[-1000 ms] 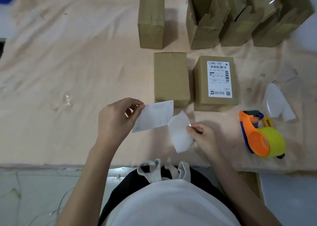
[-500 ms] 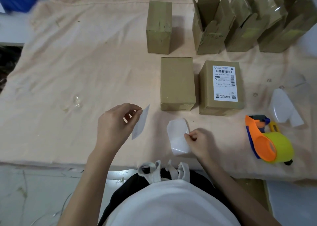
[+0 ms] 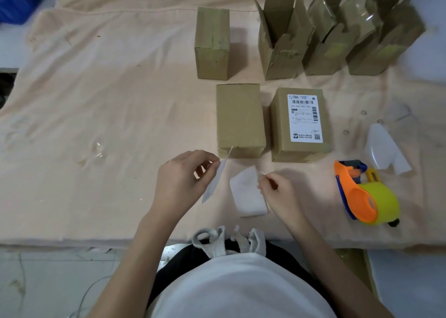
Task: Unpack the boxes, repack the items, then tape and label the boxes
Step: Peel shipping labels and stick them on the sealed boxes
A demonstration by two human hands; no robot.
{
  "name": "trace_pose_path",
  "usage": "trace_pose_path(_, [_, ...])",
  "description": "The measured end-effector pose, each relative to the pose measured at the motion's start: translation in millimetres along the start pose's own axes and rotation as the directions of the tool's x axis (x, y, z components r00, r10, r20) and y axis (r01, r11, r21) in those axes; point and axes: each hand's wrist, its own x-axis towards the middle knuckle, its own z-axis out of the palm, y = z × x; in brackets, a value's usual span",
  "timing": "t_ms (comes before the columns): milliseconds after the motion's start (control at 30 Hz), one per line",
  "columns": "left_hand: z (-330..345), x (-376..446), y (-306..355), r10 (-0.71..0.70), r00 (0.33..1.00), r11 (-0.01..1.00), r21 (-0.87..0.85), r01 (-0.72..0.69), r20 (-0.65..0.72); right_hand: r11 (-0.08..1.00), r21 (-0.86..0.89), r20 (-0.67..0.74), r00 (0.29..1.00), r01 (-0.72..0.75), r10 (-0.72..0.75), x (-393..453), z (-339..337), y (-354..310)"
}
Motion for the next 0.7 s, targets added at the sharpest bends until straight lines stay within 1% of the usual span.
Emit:
trace_pose_path(67, [4.8,0.6,5.0,0.048,0.999,0.999,-0.007,-0.048,-0.002,0.98,0.194,0.108,0.994,-0.051,0.03,-8.2,-6.2,-26.8])
trace_pose_path(100, [7.1,1.2,7.7,0.072,0.997,0.997,-0.01,-0.072,-0.003,0.962,0.259,0.165,0.986,-0.08,0.037,-11.6,-8.2,-38.4])
trace_pose_path(167, [11.7,1.9,13.3,0.12,0.993,0.993,-0.014,-0.12,-0.001,0.933,0.338,0.243,0.969,-0.121,0.038,-18.5,-11.9,-56.2])
trace_pose_path(233, [16.3,2.2,17.6,0.15,0.989,0.988,-0.031,-0.15,0.001,0.901,0.409,0.277,0.961,-0.145,0.029,-23.9,-14.4,-68.5])
trace_pose_path(333, [22.3,1.7,21.7,0.188,0.982,0.981,-0.058,-0.186,0.024,0.87,0.459,0.291,0.956,-0.18,0.045,-28.4,-16.8,-76.7])
trace_pose_path(467, [30.2,-1.0,25.6,0.232,0.968,0.971,-0.088,-0.224,0.096,0.83,0.512,0.293,0.953,-0.222,0.074,-28.6,-20.6,-76.6])
trace_pose_path(533, [33.0,-2.5,26.0,0.249,0.96,0.968,-0.073,-0.241,0.128,0.817,0.537,0.291,0.955,-0.21,0.053,-29.2,-22.7,-75.8])
trace_pose_path(700, [35.4,-1.8,25.9,0.286,0.942,0.958,-0.015,-0.288,0.175,0.805,0.572,0.227,0.973,-0.16,0.033,-29.6,-23.4,-73.9])
